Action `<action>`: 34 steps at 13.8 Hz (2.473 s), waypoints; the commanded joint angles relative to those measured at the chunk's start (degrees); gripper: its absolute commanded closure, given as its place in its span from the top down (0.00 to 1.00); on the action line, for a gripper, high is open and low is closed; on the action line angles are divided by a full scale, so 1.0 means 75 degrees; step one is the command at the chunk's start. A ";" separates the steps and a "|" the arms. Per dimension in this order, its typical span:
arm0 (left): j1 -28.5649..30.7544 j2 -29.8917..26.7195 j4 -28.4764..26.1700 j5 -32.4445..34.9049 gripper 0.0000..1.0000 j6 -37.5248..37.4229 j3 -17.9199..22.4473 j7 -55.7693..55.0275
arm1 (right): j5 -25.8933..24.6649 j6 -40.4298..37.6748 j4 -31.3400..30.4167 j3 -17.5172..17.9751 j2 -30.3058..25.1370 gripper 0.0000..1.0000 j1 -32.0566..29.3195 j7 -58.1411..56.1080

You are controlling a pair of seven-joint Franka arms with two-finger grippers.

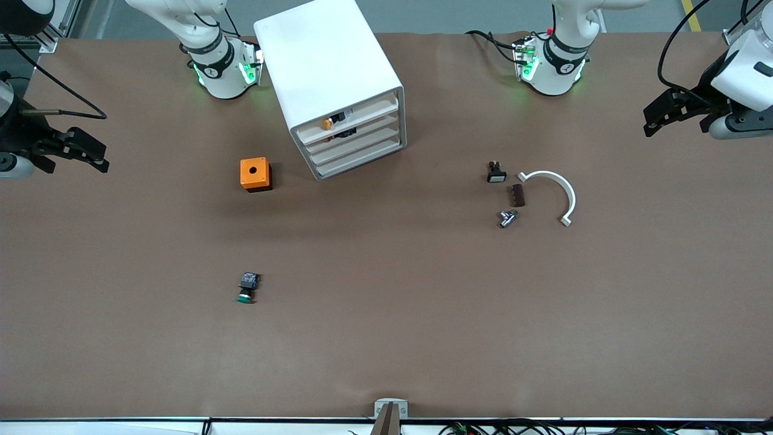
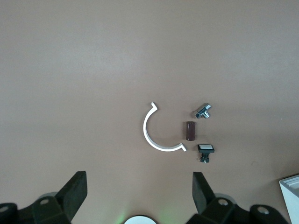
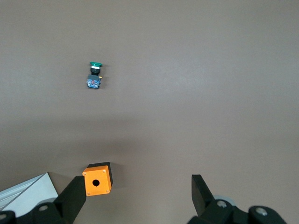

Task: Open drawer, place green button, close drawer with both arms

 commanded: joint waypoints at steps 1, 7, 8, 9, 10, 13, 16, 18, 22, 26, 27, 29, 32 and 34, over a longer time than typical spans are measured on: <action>0.0039 0.0080 0.0280 0.0130 1.00 -0.0168 -0.0055 0.0066 | -0.0049 -0.0029 -0.0080 0.0031 -0.0124 1.00 -0.0036 -0.0053; -0.0113 0.1248 0.1379 0.0201 1.00 -0.0682 -0.0067 0.0042 | -0.0049 0.0029 -0.0022 0.0043 -0.0089 1.00 -0.0013 -0.0053; -0.0113 0.1530 0.1487 0.0189 1.00 -0.0684 -0.0090 0.0031 | -0.0038 0.0064 -0.0022 0.0043 -0.0077 1.00 -0.0013 -0.0042; -0.0241 0.1754 0.1499 0.0178 1.00 -0.0684 -0.0172 -0.0062 | -0.0049 0.0099 0.0071 0.0054 -0.0031 1.00 -0.0001 -0.0065; -0.0381 0.1976 0.1499 0.0177 1.00 -0.0684 -0.0231 -0.0098 | -0.0038 0.0146 0.0095 0.0066 0.0028 1.00 0.0034 -0.0100; -0.1224 0.2854 0.1557 0.0177 1.00 -0.0556 -0.0220 -0.0950 | -0.0014 0.0158 0.0107 0.0078 0.0484 0.98 0.0384 -0.0125; -0.1425 0.3641 0.1757 -0.0080 1.00 -0.0310 -0.0266 -0.2379 | 0.0534 0.0672 0.0096 0.0066 0.1210 0.99 0.0433 -0.0042; -0.1729 0.4016 0.1757 -0.0384 1.00 -0.0110 -0.0290 -0.3141 | 0.0666 0.1035 0.0072 0.0066 0.1562 1.00 0.0468 0.0658; -0.2104 0.4731 0.1757 -0.1238 1.00 0.0276 -0.0290 -0.5437 | 0.0666 0.1937 0.0013 0.0066 0.2534 1.00 0.0819 0.2405; -0.2842 0.5294 0.1757 -0.1838 1.00 0.0627 -0.0290 -0.7802 | 0.0654 0.3236 0.0002 0.0066 0.3413 1.00 0.1182 0.3388; -0.3029 0.5388 0.1757 -0.1896 1.00 0.0663 -0.0290 -0.8517 | 0.0631 0.3646 0.0002 0.0054 0.3705 1.00 0.1322 0.3682; -0.3195 0.5552 0.1757 -0.2095 1.00 0.0664 -0.0301 -0.9772 | 0.0572 0.4397 0.0013 0.0054 0.4279 1.00 0.1475 0.3988; -0.3312 0.5693 0.1746 -0.2890 1.00 0.0664 -0.0313 -1.0118 | 0.0572 0.5137 0.0013 0.0054 0.4948 1.00 0.1628 0.4236; -0.3359 0.5845 0.1745 -0.3778 1.00 0.0675 -0.0313 -1.0292 | 0.0572 0.5407 0.0013 0.0054 0.5230 1.00 0.1698 0.4236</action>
